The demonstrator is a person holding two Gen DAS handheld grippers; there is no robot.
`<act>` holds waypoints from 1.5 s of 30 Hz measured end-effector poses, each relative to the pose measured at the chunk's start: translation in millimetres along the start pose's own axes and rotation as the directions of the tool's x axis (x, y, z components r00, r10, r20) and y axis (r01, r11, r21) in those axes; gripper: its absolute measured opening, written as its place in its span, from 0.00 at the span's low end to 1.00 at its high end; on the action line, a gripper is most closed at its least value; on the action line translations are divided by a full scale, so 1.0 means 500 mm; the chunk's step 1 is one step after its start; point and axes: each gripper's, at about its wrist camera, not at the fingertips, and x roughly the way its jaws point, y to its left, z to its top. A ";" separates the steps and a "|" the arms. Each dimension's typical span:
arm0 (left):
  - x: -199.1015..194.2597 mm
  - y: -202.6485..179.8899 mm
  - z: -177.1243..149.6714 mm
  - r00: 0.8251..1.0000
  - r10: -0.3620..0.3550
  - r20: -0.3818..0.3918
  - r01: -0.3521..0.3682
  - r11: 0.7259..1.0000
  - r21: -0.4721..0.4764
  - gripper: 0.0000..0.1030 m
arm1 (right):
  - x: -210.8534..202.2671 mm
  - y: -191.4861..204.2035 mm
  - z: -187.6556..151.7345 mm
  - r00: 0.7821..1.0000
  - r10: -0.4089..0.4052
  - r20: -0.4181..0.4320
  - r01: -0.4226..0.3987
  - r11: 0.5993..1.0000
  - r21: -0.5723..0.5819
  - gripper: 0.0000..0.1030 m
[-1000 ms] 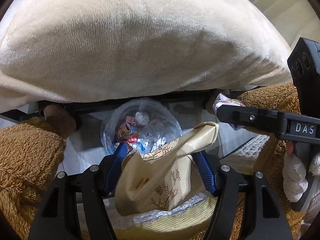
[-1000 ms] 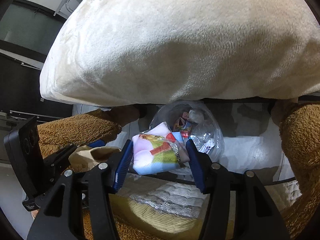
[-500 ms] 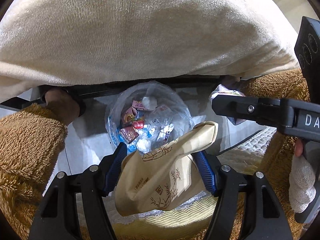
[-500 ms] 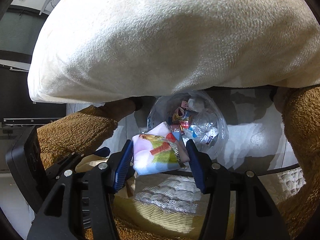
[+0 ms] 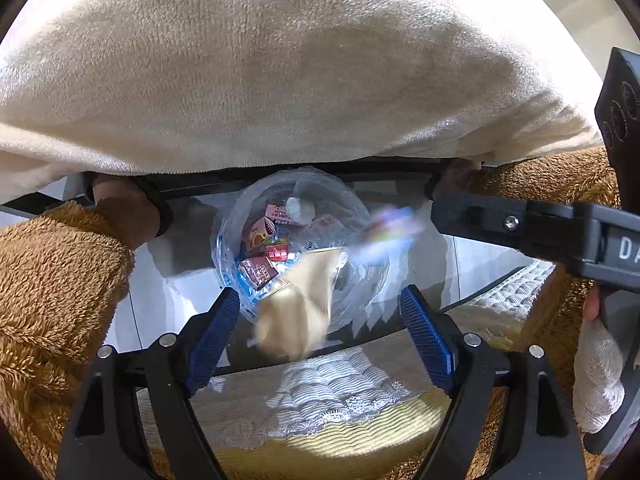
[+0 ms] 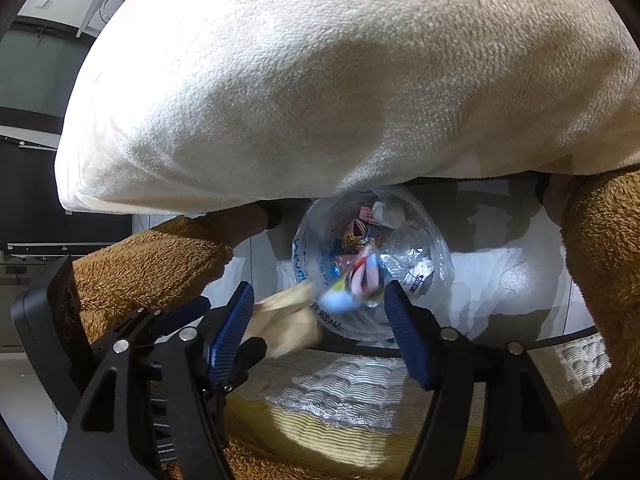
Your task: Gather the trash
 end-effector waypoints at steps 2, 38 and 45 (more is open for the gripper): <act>-0.001 0.001 0.000 1.000 0.000 0.001 0.000 1.000 -0.004 0.79 | -0.003 -0.001 0.000 1.000 0.000 0.004 0.000 1.000 -0.004 0.65; -0.189 -0.010 -0.001 0.883 -0.076 0.464 0.051 0.996 0.067 0.79 | -0.195 0.003 -0.054 0.889 0.044 0.455 0.100 0.953 -0.286 0.65; -0.238 -0.035 -0.025 0.804 -0.062 0.591 -0.015 0.992 0.125 0.79 | -0.234 0.017 -0.076 0.817 0.037 0.575 0.179 0.932 -0.314 0.65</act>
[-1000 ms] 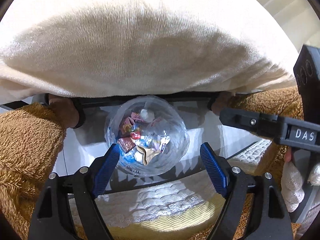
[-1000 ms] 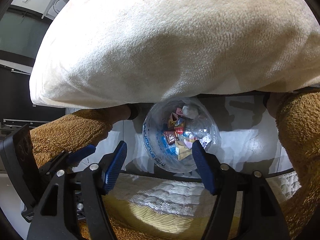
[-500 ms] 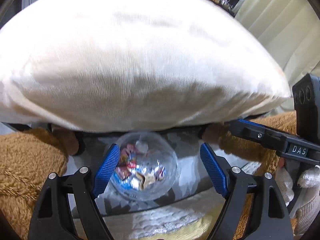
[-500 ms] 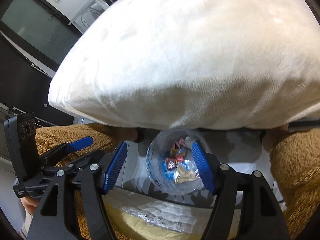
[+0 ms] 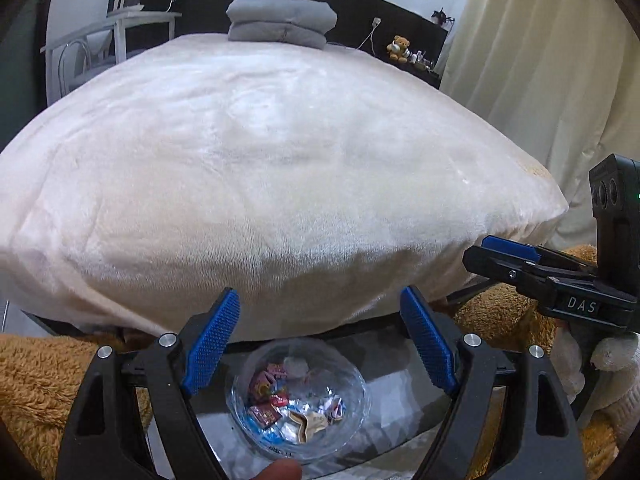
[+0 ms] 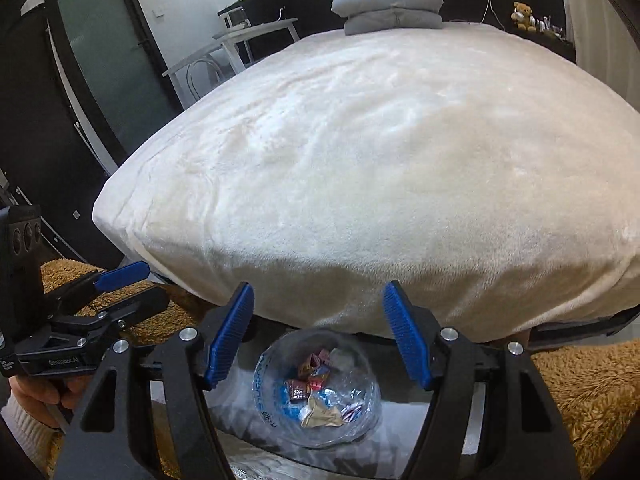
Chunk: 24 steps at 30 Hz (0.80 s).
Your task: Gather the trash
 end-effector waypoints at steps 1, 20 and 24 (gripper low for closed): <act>-0.007 -0.003 0.002 1.000 0.000 0.022 -0.001 1.000 0.009 0.79 | -0.008 -0.001 0.001 1.000 -0.003 0.015 0.004 1.000 -0.007 0.65; -0.074 -0.031 0.015 0.979 0.026 0.202 -0.044 0.995 0.087 0.94 | -0.063 0.017 0.012 0.969 -0.104 0.224 0.125 0.989 -0.082 0.89; -0.080 -0.032 0.015 0.975 0.031 0.218 -0.052 0.995 0.090 0.94 | -0.063 0.009 0.014 0.966 -0.117 0.229 0.136 0.988 -0.068 0.89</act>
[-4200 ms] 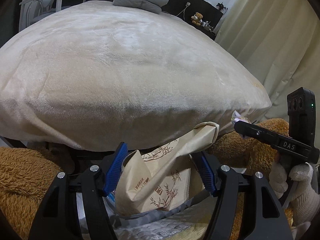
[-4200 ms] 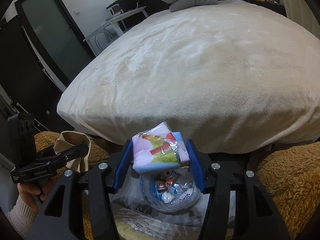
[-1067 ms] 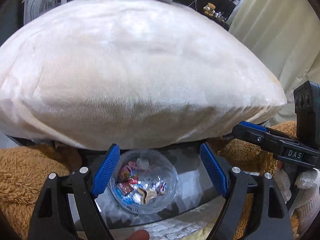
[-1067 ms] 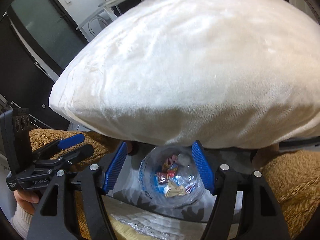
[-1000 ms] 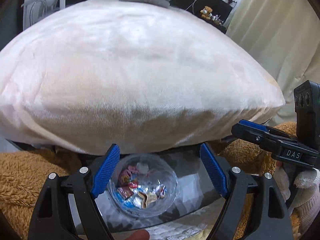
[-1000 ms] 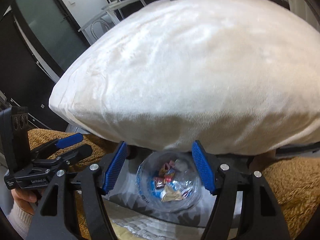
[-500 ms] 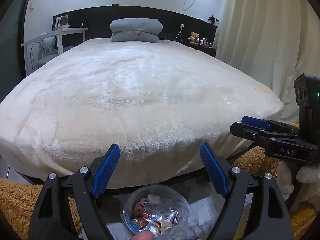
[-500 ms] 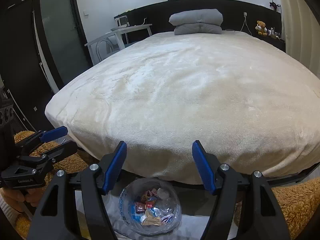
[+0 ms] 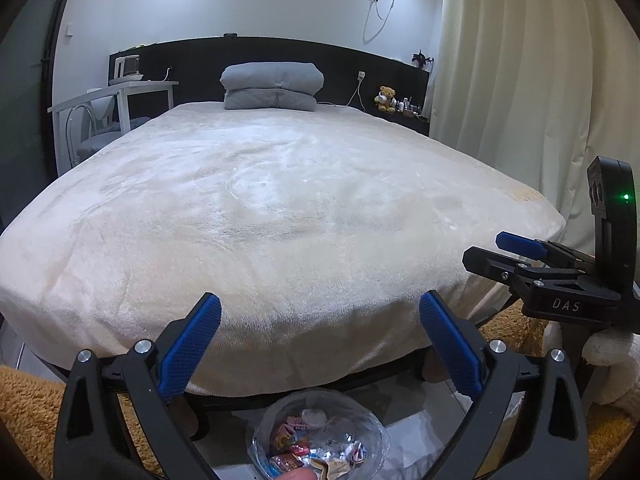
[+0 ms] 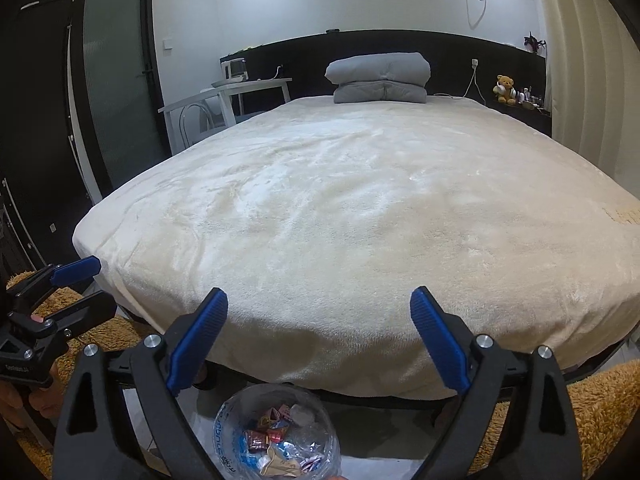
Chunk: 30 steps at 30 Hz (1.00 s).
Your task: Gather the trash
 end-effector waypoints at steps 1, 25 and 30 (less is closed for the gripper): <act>-0.002 -0.001 0.001 1.000 0.004 0.006 -0.004 1.000 0.003 0.94 | 0.000 -0.002 0.000 1.000 -0.004 0.000 0.004 1.000 0.001 0.89; -0.006 -0.001 0.008 1.000 0.020 0.021 -0.020 1.000 0.010 0.94 | -0.004 -0.009 0.004 1.000 -0.001 -0.007 0.001 1.000 0.020 0.89; -0.009 -0.001 0.008 1.000 0.020 0.023 -0.020 1.000 0.011 0.94 | -0.002 -0.008 0.004 1.000 0.003 -0.012 -0.003 1.000 0.019 0.89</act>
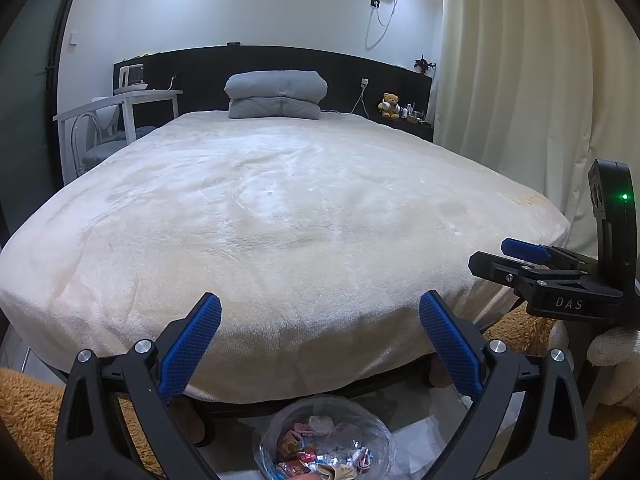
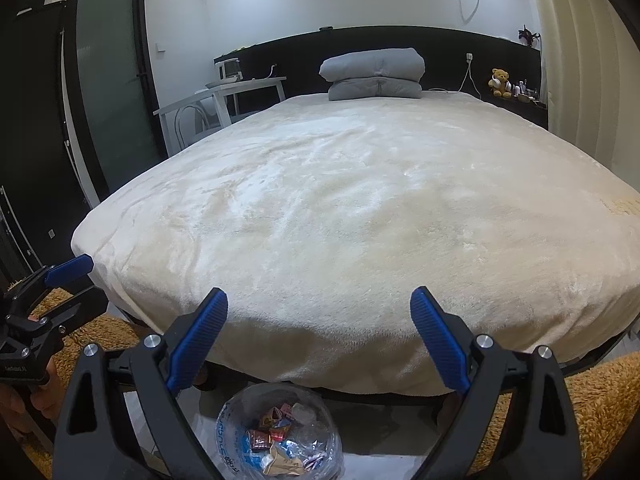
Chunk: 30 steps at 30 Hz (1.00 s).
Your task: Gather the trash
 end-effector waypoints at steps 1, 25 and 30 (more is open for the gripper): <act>0.000 0.000 0.001 1.000 -0.001 0.001 0.001 1.000 0.000 0.94 | 0.001 0.000 0.000 1.000 0.000 0.000 0.000 1.000 0.000 0.89; -0.002 0.006 0.000 1.000 0.008 0.011 -0.008 1.000 -0.005 0.94 | 0.008 0.008 -0.004 1.000 0.005 -0.011 -0.005 1.000 -0.005 0.89; -0.002 0.005 0.000 1.000 0.006 0.011 -0.006 1.000 -0.005 0.94 | 0.009 0.010 -0.006 1.000 0.004 -0.014 -0.004 1.000 -0.005 0.89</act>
